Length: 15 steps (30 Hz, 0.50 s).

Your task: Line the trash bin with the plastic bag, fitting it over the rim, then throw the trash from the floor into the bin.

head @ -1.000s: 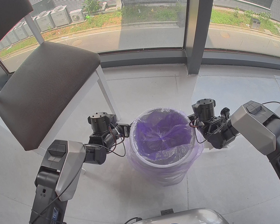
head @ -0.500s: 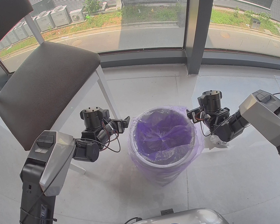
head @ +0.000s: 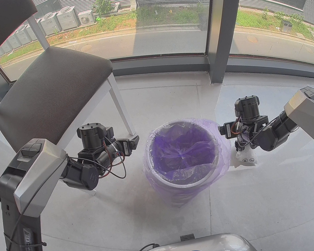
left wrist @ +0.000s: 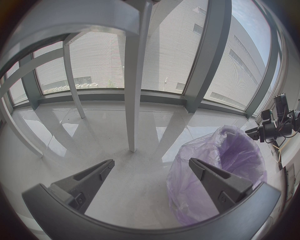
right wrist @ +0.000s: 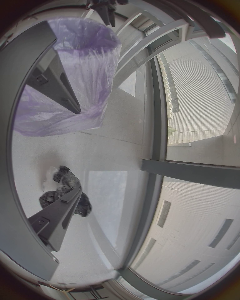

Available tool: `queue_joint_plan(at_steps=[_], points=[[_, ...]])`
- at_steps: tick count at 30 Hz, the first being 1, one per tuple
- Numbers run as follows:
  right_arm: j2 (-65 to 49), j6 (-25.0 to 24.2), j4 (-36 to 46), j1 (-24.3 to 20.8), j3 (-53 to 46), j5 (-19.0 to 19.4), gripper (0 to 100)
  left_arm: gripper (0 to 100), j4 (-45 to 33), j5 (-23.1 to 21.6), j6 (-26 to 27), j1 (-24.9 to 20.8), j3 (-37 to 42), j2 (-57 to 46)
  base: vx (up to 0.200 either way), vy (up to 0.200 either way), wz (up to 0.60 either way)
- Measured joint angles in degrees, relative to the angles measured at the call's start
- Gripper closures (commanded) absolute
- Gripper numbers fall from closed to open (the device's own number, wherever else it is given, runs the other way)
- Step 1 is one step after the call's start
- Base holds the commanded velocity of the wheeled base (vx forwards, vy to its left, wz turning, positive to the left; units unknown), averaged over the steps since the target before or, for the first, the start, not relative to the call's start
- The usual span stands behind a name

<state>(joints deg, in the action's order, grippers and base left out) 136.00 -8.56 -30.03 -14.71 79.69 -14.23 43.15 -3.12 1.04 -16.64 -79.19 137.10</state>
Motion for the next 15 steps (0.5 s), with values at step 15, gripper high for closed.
queue_joint_plan(at_steps=[15], points=[[-3.6,0.5,2.0,0.2,-9.4,1.8,0,0,2.2,0.0,0.5,-0.3,7.6,-2.0,0.0,0.0,0.0]])
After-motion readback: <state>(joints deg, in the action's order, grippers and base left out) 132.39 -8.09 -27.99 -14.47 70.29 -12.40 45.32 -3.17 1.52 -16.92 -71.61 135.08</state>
